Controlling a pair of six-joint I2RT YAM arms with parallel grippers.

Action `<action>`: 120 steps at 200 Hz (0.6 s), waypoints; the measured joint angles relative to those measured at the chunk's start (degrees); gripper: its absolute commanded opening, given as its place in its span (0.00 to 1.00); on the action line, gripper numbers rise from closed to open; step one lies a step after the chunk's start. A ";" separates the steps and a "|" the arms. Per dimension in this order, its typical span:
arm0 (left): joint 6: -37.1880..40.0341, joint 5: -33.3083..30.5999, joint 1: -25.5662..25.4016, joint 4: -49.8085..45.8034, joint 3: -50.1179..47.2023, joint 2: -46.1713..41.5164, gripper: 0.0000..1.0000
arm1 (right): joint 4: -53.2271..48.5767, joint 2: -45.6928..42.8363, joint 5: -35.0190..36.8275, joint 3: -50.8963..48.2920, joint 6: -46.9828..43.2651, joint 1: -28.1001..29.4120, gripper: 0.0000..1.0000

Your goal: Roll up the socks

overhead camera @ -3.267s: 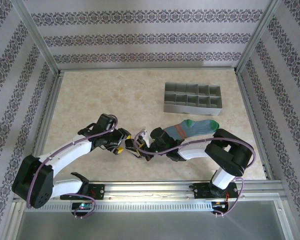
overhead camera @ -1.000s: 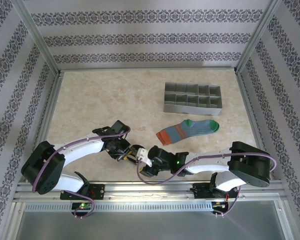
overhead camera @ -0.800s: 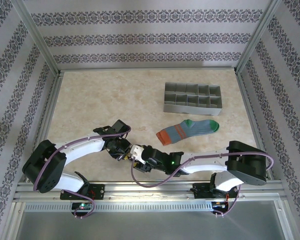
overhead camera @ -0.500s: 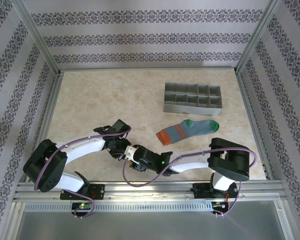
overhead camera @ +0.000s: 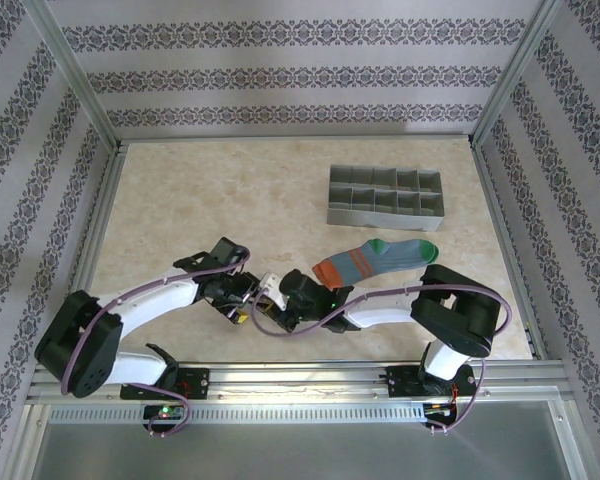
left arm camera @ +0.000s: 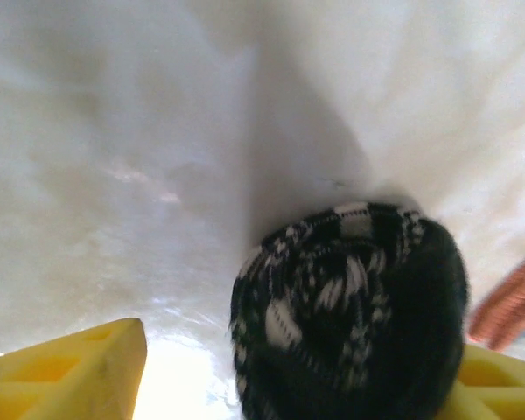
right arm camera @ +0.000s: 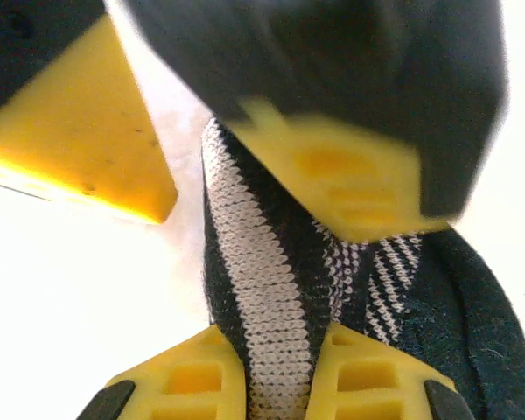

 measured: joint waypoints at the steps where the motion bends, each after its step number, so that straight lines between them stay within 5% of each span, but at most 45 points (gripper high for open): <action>1: 0.02 -0.02 0.04 0.07 -0.02 -0.13 0.77 | 0.07 0.00 -0.20 -0.07 0.07 -0.11 0.00; 48: -0.31 -1.18 2.05 6.86 -0.57 -4.61 0.80 | 4.00 0.24 -13.40 -2.51 3.85 -7.21 0.00; 120: 1.44 -0.20 1.55 10.14 -1.77 -4.70 0.62 | 7.15 4.42 -31.98 -2.97 11.06 -17.68 0.00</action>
